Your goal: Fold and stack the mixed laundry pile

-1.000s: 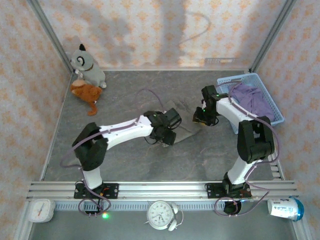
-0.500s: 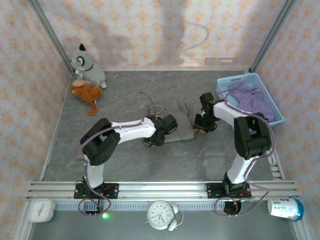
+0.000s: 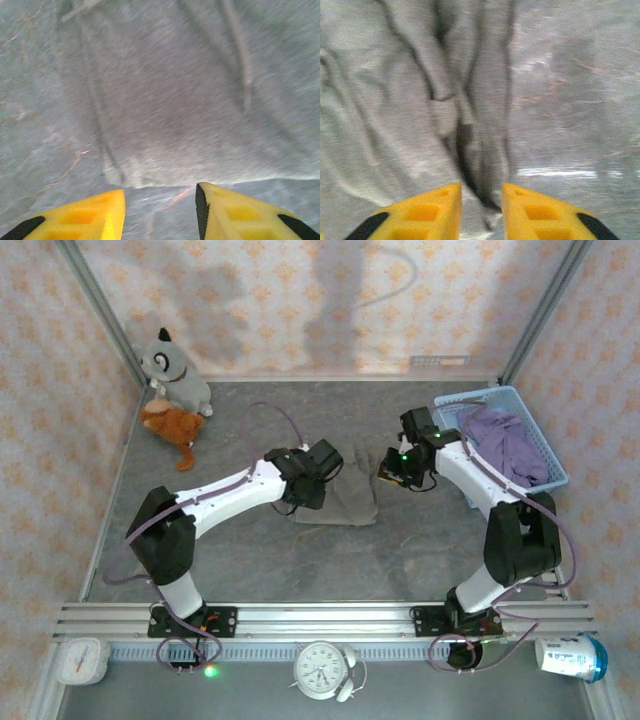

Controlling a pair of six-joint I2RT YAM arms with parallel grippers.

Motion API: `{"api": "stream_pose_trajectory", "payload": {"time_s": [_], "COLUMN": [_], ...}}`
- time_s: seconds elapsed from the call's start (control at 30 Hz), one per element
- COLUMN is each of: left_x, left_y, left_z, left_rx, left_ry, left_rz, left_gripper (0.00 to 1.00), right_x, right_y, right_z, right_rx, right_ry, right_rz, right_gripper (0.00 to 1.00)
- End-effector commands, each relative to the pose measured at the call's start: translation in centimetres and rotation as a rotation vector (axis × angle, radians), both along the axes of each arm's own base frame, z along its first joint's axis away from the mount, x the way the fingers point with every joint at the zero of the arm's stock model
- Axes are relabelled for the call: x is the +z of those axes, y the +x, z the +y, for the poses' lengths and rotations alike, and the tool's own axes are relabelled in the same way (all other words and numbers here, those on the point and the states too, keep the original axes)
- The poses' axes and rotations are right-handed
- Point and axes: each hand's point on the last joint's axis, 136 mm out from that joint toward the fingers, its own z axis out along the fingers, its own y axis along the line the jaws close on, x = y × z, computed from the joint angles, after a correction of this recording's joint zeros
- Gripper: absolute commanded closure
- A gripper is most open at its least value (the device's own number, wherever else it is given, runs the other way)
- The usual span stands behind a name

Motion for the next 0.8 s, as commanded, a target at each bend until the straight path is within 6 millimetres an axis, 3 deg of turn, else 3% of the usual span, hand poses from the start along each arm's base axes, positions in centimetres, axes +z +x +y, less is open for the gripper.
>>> {"api": "stream_pose_trajectory", "payload": {"time_s": [0.0,0.17,0.33,0.37,0.43,0.53,0.63,0.77], "left_x": [-2.0,-5.8,-8.1,-9.3,-9.6,-8.6,-5.6,-2.1], "left_y": [0.6,1.0,1.1,0.9,0.8,1.0,1.7,2.6], "left_z": [-1.5,-1.4,1.2,2.0,3.3,4.1,3.6,2.4], "left_rx": [-0.001,0.071,0.162,0.176,0.196,0.193,0.172,0.174], "left_ry": [-0.060,-0.047,0.020,0.054,0.083,0.095,0.063,-0.009], "left_rz": [0.053,0.105,0.134,0.155,0.167,0.157,0.111,0.066], "left_gripper": [0.62,0.66,0.68,0.68,0.67,0.62,0.46,0.31], "right_x": [0.2,-3.9,-8.5,-9.0,-9.7,-8.8,-6.0,-1.6], "right_y": [-0.4,-0.4,-0.6,-0.7,-0.7,-0.3,0.8,2.3], "right_z": [3.1,4.8,3.6,3.2,2.6,2.8,2.9,2.4], "right_rx": [0.017,-0.039,-0.099,-0.106,-0.115,-0.099,-0.085,-0.077], "right_ry": [0.099,0.145,0.064,0.041,0.006,-0.002,0.001,-0.024], "right_rz": [0.019,0.082,0.149,0.156,0.171,0.159,0.102,0.008], "right_gripper": [0.78,0.80,0.82,0.82,0.82,0.81,0.76,0.49]}}
